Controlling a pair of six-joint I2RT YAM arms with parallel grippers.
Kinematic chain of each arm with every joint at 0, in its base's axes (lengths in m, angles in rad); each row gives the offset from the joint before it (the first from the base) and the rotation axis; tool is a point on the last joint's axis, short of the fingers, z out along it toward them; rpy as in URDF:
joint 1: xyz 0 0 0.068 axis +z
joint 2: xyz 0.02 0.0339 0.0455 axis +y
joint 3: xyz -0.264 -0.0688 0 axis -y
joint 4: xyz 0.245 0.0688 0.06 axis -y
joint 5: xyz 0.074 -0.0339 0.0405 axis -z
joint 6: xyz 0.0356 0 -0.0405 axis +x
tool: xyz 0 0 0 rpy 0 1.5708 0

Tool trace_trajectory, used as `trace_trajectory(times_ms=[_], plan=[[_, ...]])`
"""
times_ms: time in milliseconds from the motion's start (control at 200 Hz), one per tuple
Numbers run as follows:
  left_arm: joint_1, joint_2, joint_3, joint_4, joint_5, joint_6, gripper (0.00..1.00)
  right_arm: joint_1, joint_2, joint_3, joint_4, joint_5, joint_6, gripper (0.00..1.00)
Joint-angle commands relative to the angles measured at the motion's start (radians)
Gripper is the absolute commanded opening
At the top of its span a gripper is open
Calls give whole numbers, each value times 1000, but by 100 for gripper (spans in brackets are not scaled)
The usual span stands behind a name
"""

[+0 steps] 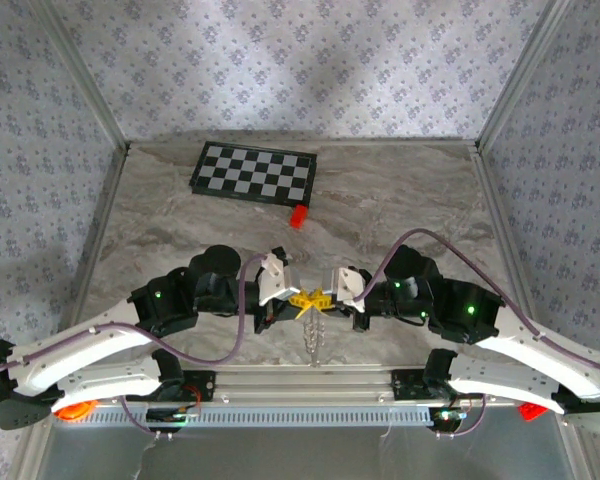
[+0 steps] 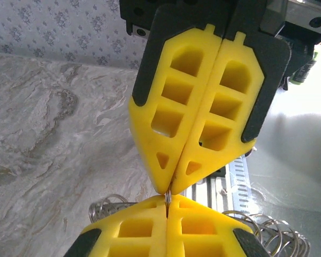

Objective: Put the keys on the keyring

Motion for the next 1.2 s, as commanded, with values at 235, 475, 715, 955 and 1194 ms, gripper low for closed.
trace_trajectory(times_ms=[235,475,715,955,1194], plan=[[-4,-133,-193,451,-17,-110,0,17,-132,-104,225,0,102,50],[-3,-166,-302,751,-1,-150,0,10,-238,-233,409,19,242,52],[-4,-150,-309,850,36,-171,0,0,-236,-251,450,-7,271,42],[-4,-131,-303,870,61,-176,0,-9,-217,-261,513,-51,296,38],[-4,-123,-302,865,65,-176,0,-16,-196,-267,546,-69,312,37]])
